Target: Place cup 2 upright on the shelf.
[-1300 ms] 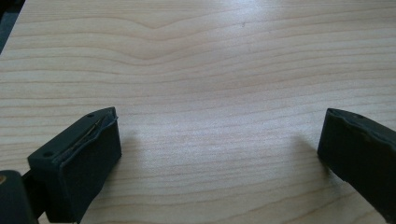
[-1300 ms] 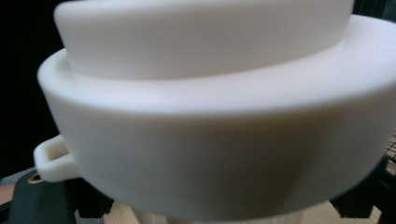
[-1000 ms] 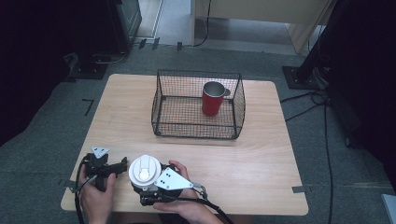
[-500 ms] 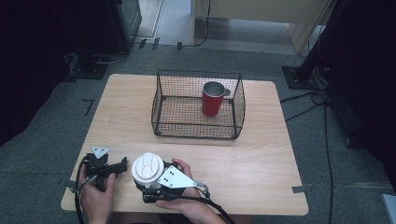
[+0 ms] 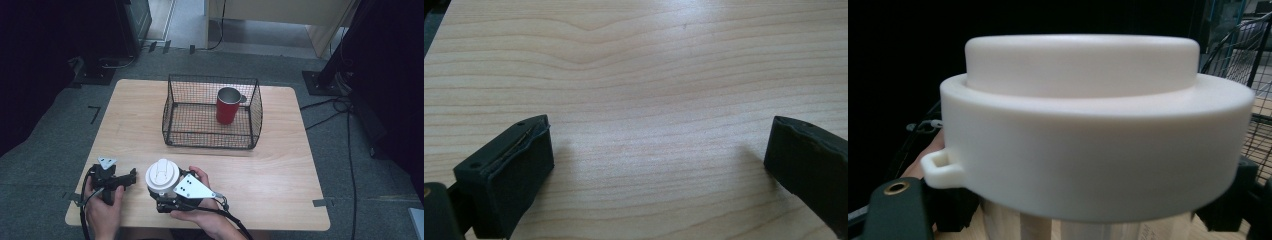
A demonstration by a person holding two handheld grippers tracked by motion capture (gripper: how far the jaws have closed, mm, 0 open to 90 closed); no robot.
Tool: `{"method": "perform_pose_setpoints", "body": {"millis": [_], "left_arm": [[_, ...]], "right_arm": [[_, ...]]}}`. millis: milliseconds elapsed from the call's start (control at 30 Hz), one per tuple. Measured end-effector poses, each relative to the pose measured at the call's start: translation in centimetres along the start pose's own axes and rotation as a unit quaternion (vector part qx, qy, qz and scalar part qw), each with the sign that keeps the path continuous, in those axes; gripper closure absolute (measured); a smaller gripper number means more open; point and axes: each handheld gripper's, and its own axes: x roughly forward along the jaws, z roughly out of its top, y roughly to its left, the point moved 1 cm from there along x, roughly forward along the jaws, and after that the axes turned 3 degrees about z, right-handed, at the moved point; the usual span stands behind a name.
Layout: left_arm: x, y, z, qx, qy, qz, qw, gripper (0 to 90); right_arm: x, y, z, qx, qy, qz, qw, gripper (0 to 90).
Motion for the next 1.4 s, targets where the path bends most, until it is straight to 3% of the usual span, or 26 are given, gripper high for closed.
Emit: {"method": "perform_pose_setpoints", "body": {"millis": [1400], "left_arm": [[0.0, 0.0, 0.0, 0.000, -0.001, 0.000, 1.0000, 0.0]], "right_arm": [[-0.8, -3.5, 4.2, -0.026, -0.038, -0.053, 0.9975, 16.2]]}}
